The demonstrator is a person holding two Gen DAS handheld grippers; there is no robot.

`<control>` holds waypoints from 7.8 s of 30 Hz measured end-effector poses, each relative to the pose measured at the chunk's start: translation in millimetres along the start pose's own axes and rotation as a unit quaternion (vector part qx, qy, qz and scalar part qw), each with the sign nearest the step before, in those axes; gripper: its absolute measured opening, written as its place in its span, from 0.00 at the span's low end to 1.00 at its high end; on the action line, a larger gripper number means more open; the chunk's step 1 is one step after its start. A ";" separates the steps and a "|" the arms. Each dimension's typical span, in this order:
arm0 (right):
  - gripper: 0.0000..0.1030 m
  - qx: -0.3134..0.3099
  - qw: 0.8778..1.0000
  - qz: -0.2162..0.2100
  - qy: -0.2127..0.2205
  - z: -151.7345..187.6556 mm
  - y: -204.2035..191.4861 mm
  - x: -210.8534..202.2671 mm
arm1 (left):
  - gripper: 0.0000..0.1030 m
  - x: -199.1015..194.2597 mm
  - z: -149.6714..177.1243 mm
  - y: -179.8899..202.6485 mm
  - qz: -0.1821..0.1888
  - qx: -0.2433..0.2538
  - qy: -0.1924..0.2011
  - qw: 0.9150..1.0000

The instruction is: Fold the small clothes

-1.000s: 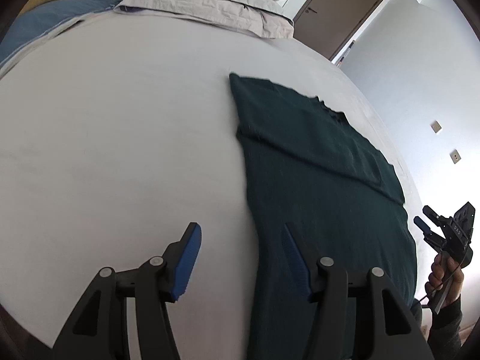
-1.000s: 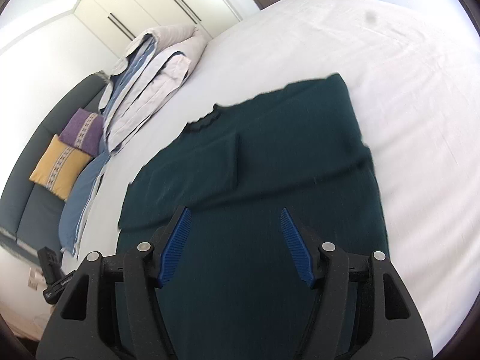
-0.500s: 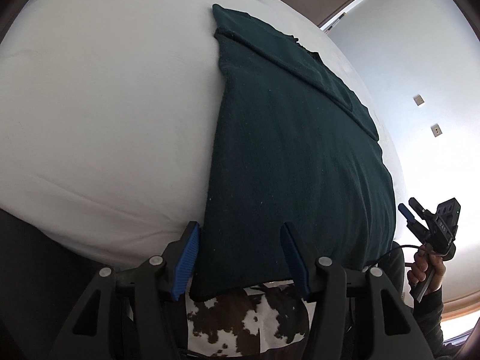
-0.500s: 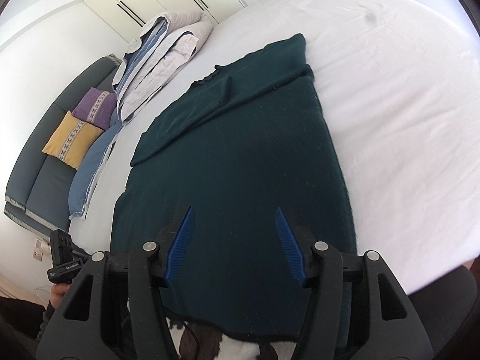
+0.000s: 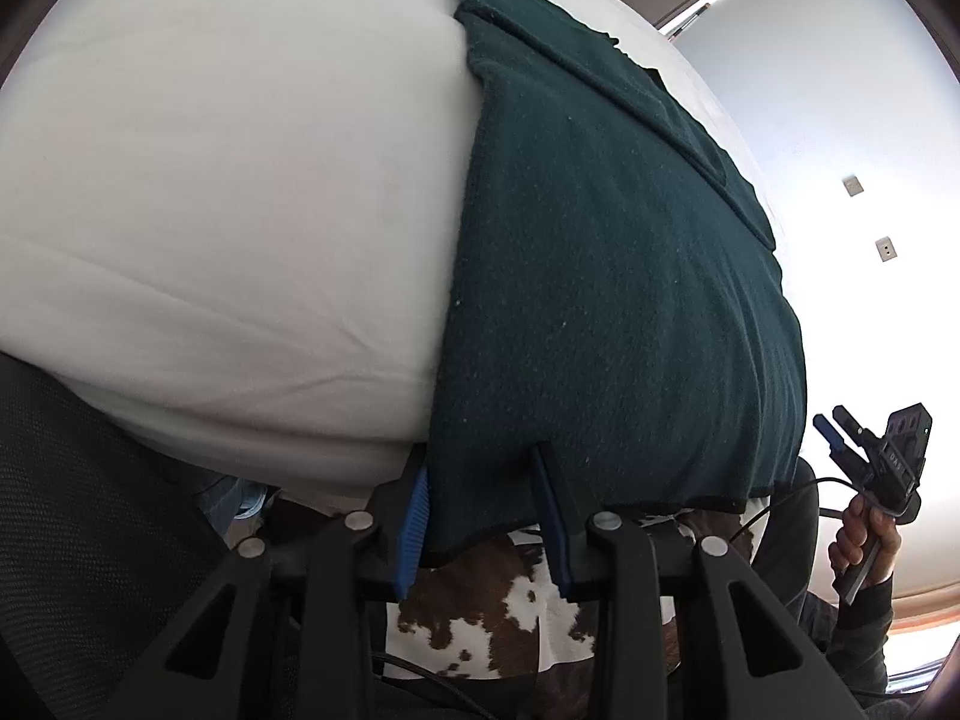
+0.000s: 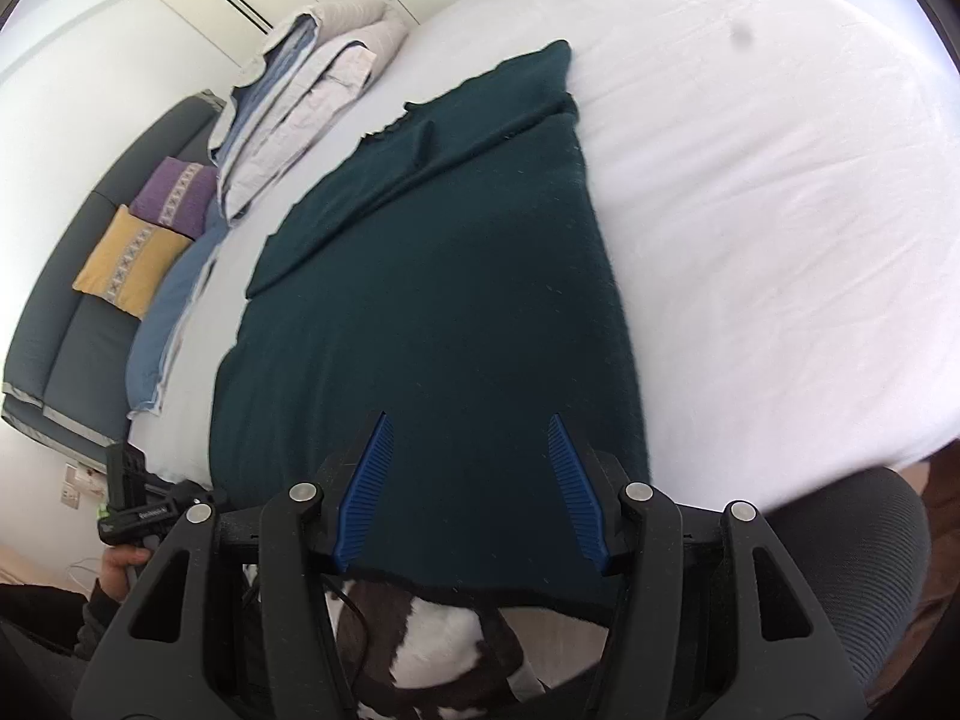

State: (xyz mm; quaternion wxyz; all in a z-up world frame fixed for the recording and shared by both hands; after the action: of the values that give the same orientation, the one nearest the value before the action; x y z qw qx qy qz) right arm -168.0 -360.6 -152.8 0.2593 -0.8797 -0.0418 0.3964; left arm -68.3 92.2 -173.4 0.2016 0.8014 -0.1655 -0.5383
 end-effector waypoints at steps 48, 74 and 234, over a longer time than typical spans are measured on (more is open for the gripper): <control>0.05 0.075 0.985 -0.148 0.048 -80.5 -33.3 -42.5 | 0.06 -80.5 -69.2 19.0 0.207 -0.124 0.129 0.962; 0.05 0.155 0.975 -0.084 0.135 -313.9 0.5 126.7 | 0.06 11.1 -306.0 16.1 0.227 -0.191 0.177 0.939; 0.31 0.183 0.972 -0.142 0.035 -191.2 -60.8 255.9 | 0.49 20.5 -198.9 47.8 0.033 0.093 0.197 0.975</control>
State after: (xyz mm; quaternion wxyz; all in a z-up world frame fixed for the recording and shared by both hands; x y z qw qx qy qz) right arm 152.1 -317.6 -190.6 0.4704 -0.8160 -0.0839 0.3253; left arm 121.8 69.9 -98.3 0.1728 0.9009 -0.1982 -0.3454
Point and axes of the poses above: each gripper's, at about its wrist camera, not at the fingertips, and x roughly the way its jaws point, y to its right, z to its underside, the point moved 4 cm from there along x, roughly the way its jaws point, and after that the axes turned 7 degrees about y, right-handed, at the moved point
